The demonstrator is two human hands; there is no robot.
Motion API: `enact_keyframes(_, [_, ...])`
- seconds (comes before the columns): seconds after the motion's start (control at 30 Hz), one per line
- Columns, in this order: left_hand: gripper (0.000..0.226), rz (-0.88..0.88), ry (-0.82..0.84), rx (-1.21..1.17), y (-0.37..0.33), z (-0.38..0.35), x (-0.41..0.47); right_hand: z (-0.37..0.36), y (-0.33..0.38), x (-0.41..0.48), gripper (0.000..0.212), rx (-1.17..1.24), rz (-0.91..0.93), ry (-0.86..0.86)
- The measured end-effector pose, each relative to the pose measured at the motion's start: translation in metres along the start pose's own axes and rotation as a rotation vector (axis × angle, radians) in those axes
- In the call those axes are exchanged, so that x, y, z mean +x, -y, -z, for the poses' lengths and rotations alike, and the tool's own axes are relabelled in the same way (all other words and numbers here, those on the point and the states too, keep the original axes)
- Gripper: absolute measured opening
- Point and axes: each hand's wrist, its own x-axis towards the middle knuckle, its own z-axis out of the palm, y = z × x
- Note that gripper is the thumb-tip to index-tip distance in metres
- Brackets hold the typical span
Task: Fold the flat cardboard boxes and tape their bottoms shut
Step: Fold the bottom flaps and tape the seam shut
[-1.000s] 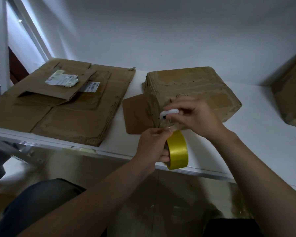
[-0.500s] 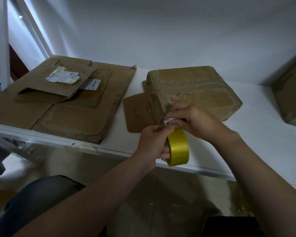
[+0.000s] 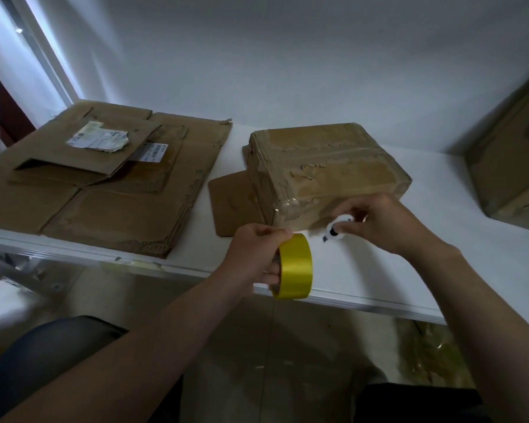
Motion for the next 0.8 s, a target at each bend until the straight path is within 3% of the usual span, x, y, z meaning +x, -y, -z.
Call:
enact_keyframes(0.2, [0.034, -0.075, -0.077, 0.127, -0.004, 0.024, -0.002, -0.020, -0.002, 0.000, 0.007, 0.068, -0.088, 0.148])
enact_keyframes(0.27, [0.034, -0.126, -0.135, 0.172, -0.007, 0.033, 0.001, -0.017, 0.012, 0.004, 0.006, 0.160, -0.076, 0.071])
enact_keyframes(0.37, [0.036, -0.203, -0.203, 0.224, -0.018, 0.042, 0.005, -0.014, 0.035, 0.019, 0.013, 0.237, 0.006, -0.203])
enact_keyframes(0.47, [0.031, -0.271, -0.251, 0.239, -0.027, 0.048, 0.010, -0.023, 0.048, 0.041, 0.028, 0.054, 0.204, -0.354])
enact_keyframes(0.6, [0.035, -0.281, -0.319, 0.270, -0.029, 0.055, 0.021, -0.048, 0.037, 0.058, 0.054, -0.196, 0.106, -0.266])
enact_keyframes(0.8, [0.039, -0.261, -0.323, 0.286, -0.028, 0.061, 0.032, -0.067, 0.010, 0.059, 0.056, -0.344, 0.275, -0.439])
